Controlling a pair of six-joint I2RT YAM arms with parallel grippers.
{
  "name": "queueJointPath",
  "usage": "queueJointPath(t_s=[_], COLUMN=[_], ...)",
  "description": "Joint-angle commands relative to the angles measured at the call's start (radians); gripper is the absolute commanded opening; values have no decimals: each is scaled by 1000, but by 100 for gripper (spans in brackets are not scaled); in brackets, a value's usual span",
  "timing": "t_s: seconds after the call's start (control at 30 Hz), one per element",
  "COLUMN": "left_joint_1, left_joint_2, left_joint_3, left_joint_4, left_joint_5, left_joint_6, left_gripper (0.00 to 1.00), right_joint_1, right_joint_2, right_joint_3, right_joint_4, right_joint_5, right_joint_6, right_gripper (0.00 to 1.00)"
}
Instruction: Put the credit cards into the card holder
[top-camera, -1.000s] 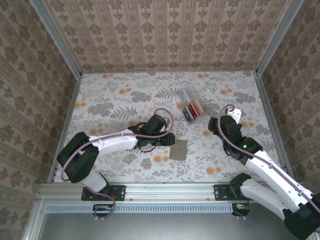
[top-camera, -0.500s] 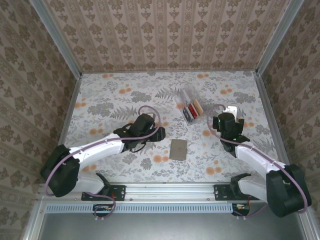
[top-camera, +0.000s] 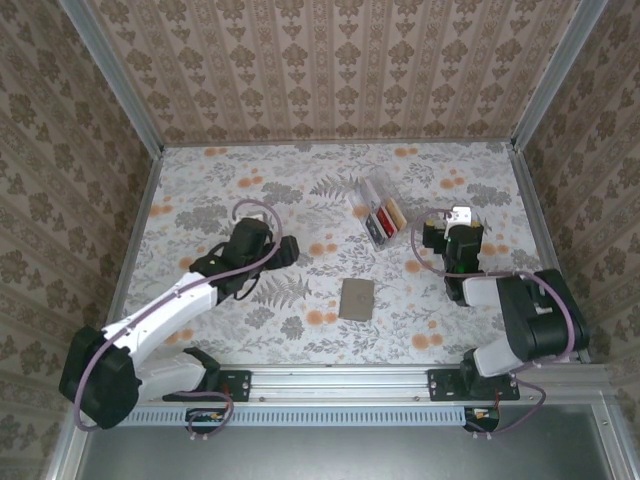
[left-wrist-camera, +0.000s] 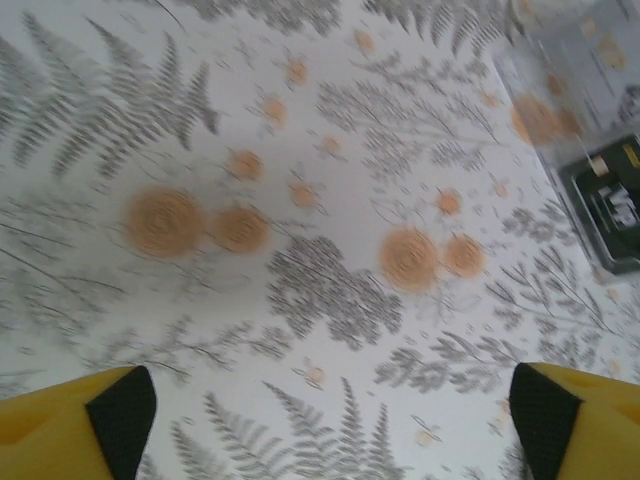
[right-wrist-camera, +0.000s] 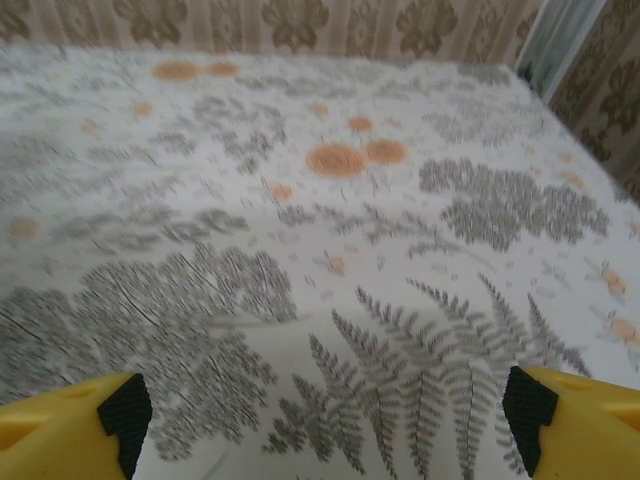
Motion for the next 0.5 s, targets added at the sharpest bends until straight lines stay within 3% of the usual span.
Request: queueJointPath(t_s=[0.0, 0.27, 0.47], left_joint_1=[56, 230, 326], left_joint_2=[-44, -42, -8], left_joint_3=[-7, 9, -58], left_joint_4=[-52, 1, 198], left_joint_5=[-55, -288, -416], left_joint_6=[89, 258, 446], left_gripper=[100, 100, 100], right_joint_1=[-10, -30, -30], right_joint_2=[14, 9, 6], right_joint_3=[7, 13, 12], right_joint_4=[92, 70, 68], right_joint_5=[3, 0, -1], right_joint_6=[40, 63, 64], right_gripper=[97, 99, 100])
